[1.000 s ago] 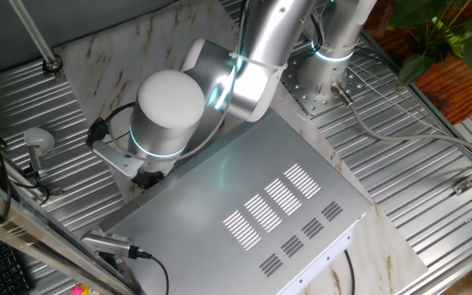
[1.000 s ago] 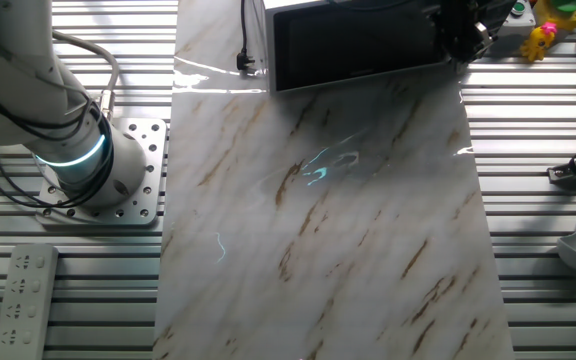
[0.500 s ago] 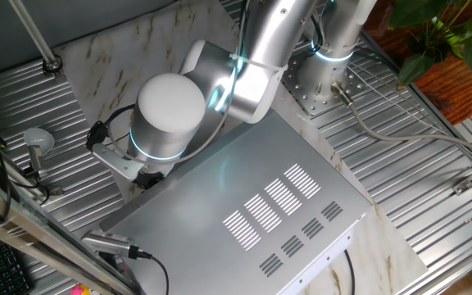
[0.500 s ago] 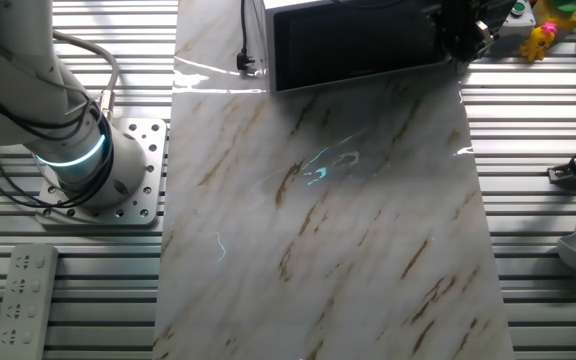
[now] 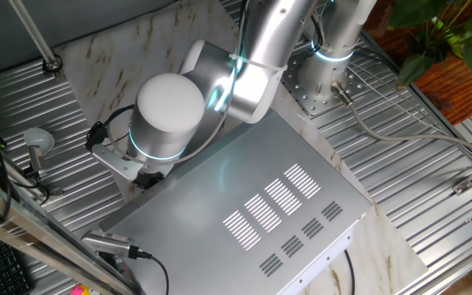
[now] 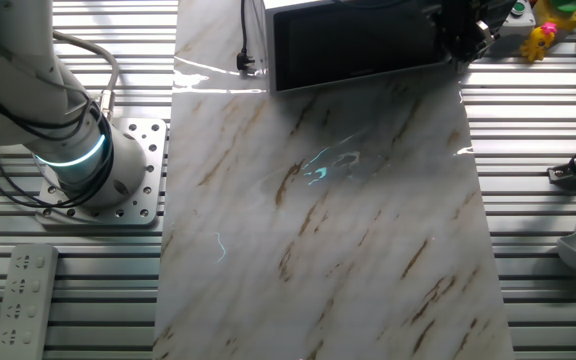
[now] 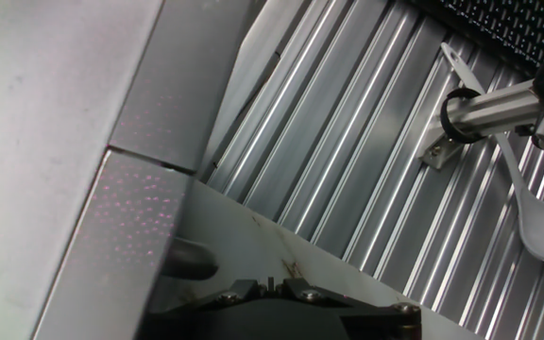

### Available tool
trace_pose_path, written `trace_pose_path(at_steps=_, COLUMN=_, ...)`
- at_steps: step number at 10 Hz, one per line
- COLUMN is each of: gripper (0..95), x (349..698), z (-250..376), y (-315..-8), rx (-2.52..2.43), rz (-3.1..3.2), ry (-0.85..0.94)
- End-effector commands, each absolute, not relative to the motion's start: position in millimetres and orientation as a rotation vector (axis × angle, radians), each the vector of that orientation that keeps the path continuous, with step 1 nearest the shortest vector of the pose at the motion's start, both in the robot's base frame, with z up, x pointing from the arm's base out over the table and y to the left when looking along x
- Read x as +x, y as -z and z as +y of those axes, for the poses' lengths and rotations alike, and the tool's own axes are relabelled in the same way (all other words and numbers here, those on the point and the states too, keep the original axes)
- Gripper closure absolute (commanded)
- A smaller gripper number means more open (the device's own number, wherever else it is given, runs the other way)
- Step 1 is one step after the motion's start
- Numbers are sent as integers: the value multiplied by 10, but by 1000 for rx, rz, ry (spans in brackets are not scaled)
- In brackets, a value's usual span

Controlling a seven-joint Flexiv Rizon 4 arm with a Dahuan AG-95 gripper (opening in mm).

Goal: Open the microwave door

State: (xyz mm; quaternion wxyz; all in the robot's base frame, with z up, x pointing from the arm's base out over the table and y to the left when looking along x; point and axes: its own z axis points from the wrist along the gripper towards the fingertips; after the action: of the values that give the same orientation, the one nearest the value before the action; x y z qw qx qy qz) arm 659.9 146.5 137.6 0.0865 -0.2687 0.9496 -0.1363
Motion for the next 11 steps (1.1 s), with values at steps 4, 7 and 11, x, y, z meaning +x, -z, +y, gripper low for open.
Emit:
trace_pose_path(at_steps=4, gripper=950, x=6539, z=1602, y=-1333, rx=-786, rz=2832, ry=402)
trace_pose_path(at_steps=7, gripper=950, x=6539, z=1602, y=-1333, rx=-776, rz=2834, ry=407)
trace_pose_path(at_steps=11, gripper=950, x=6539, z=1602, y=-1333, rx=-776, rz=2837, ry=414)
